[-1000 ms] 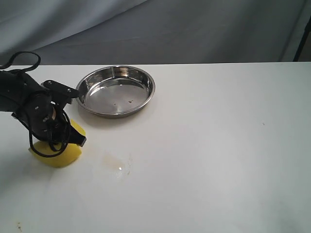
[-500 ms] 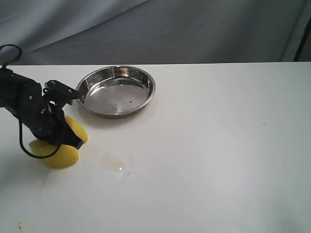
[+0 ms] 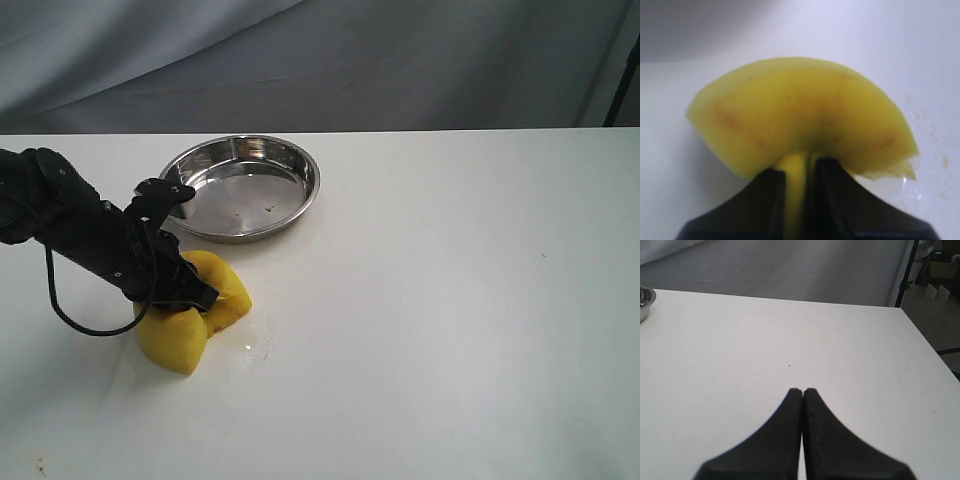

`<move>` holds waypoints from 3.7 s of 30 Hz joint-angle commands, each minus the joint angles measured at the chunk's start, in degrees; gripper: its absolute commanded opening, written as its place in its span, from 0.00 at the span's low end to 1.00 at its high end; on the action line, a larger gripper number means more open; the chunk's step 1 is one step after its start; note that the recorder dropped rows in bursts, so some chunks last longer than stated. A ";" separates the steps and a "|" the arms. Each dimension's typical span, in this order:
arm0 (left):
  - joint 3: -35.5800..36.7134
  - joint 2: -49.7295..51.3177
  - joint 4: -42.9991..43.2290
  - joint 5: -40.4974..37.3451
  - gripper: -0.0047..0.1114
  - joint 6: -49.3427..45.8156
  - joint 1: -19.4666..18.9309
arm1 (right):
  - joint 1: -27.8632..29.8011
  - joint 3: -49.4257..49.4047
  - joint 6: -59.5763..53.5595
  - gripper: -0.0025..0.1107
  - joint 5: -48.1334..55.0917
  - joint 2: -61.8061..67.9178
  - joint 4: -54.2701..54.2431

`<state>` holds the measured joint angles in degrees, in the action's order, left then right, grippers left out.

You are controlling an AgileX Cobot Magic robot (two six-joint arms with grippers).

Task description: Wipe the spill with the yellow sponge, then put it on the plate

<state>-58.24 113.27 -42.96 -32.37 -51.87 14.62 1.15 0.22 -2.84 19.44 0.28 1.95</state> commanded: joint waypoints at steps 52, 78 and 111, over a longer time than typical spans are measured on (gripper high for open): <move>-5.73 2.63 -19.66 -15.83 0.04 -5.84 18.38 | -0.08 -0.22 0.26 0.02 -0.21 -0.28 0.38; -5.84 2.94 -3.78 -13.90 0.04 3.67 4.51 | -0.08 -0.22 0.26 0.02 -0.21 -0.28 0.38; -6.06 -12.31 -4.25 -6.47 0.04 3.41 -7.37 | -0.08 -0.22 0.26 0.02 -0.21 -0.28 0.38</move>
<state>-64.10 102.58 -47.42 -41.05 -48.54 7.35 1.15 0.22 -2.84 19.44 0.28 1.95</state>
